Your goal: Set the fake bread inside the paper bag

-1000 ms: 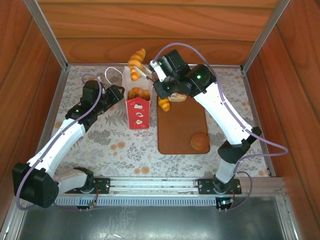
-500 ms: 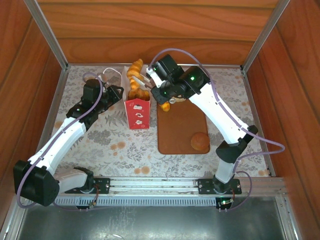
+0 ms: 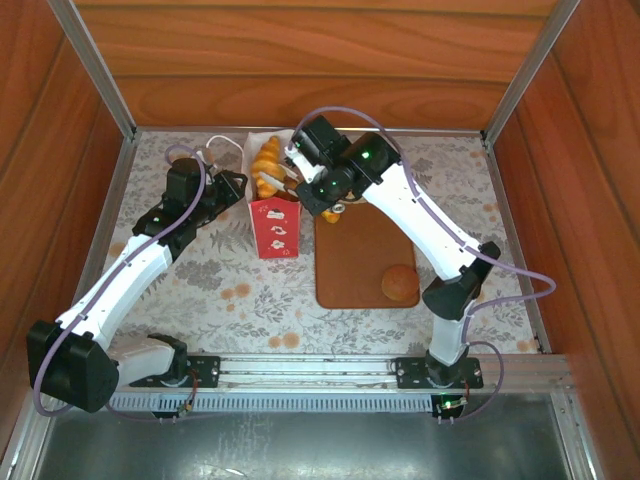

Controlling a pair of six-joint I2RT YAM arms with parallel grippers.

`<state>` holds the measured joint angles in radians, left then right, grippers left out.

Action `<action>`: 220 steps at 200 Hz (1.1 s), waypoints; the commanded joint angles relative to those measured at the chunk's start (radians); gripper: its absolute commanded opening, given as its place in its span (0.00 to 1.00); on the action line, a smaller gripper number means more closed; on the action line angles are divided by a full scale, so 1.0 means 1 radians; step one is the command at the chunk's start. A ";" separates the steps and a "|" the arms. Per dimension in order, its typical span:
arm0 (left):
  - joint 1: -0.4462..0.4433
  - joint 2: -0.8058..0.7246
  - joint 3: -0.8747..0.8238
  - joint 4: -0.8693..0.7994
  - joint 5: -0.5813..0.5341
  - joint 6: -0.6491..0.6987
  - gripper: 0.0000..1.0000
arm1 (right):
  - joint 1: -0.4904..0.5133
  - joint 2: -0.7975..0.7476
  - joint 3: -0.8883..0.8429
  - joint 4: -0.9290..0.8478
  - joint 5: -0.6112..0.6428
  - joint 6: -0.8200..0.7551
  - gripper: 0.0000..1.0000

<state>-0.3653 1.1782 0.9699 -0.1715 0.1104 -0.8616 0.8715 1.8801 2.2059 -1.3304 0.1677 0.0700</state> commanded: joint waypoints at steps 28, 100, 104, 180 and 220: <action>-0.006 0.002 0.017 0.017 0.003 -0.001 0.34 | 0.011 0.007 0.060 -0.009 0.022 0.030 0.50; -0.006 -0.006 0.013 0.014 -0.004 0.001 0.34 | 0.011 -0.023 0.064 0.002 0.069 0.046 0.50; -0.007 -0.008 0.013 0.014 -0.003 0.001 0.34 | 0.012 -0.026 0.065 0.002 0.071 0.047 0.50; 0.000 -0.024 0.066 -0.028 0.001 0.069 0.38 | 0.006 -0.102 0.162 0.030 0.134 0.043 0.49; 0.009 -0.057 0.087 -0.054 -0.016 0.123 0.50 | -0.048 -0.204 0.152 0.080 0.142 0.039 0.49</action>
<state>-0.3649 1.1633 1.0283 -0.1989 0.1085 -0.7948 0.8566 1.7569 2.3413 -1.3087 0.2798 0.1062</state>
